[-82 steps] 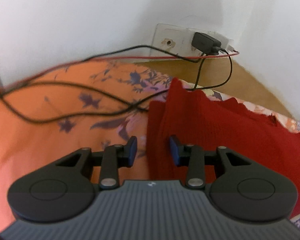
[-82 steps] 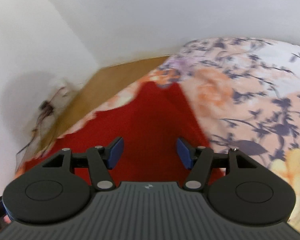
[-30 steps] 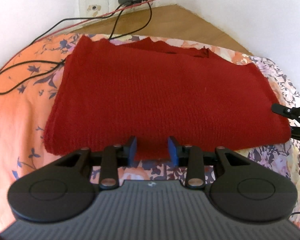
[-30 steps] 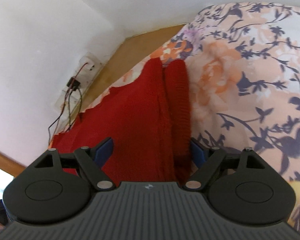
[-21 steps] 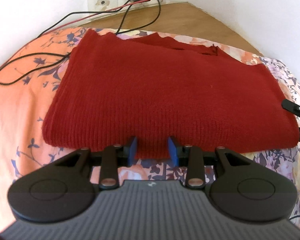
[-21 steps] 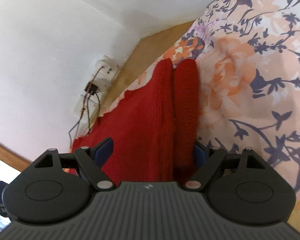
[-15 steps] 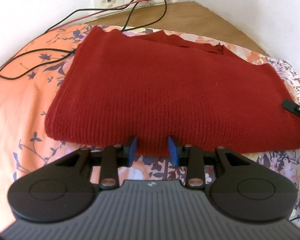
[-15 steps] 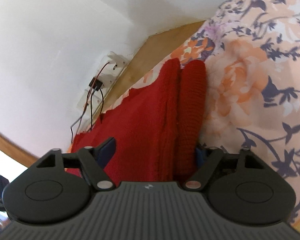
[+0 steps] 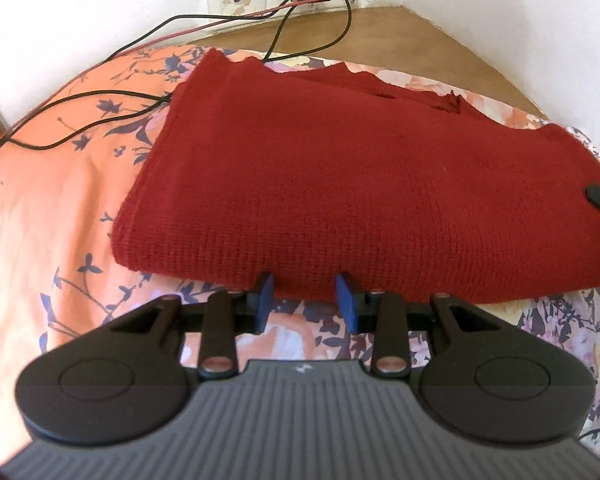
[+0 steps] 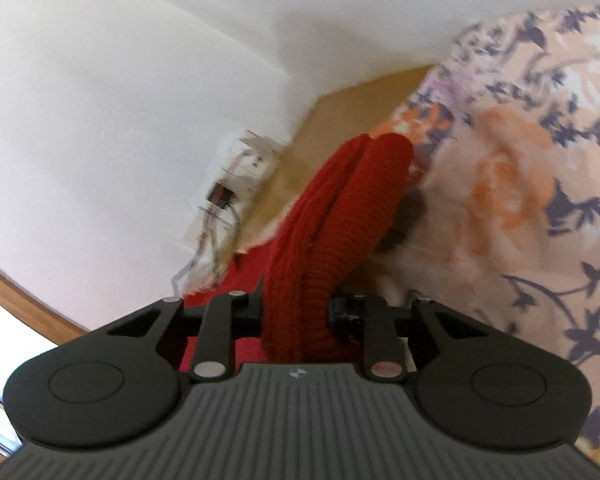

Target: Fold small clothes

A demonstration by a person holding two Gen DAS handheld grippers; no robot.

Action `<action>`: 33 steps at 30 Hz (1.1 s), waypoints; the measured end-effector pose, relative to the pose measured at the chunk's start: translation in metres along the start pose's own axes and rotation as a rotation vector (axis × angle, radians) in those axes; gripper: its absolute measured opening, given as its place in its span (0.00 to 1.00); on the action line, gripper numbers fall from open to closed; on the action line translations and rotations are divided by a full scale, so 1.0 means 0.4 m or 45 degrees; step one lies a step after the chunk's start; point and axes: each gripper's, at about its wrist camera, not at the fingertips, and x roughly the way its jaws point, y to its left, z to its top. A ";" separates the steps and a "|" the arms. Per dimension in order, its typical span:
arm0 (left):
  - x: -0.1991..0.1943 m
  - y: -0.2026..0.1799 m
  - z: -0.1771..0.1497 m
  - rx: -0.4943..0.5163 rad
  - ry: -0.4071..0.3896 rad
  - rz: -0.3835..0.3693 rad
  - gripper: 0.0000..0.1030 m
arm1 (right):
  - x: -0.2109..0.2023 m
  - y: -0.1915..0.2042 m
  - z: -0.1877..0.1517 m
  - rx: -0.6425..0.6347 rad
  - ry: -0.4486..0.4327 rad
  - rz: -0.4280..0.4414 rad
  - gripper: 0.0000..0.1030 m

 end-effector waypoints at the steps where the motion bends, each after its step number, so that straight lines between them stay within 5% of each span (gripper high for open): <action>1: -0.004 0.006 0.001 0.007 -0.004 -0.003 0.36 | -0.003 0.014 0.003 0.002 -0.007 0.015 0.26; 21: -0.109 0.183 0.013 0.023 -0.126 -0.088 0.36 | 0.057 0.357 -0.004 -0.137 -0.024 0.000 0.24; 33: -0.113 0.325 0.014 -0.034 -0.148 -0.133 0.36 | 0.216 0.559 -0.087 -0.279 0.064 -0.093 0.24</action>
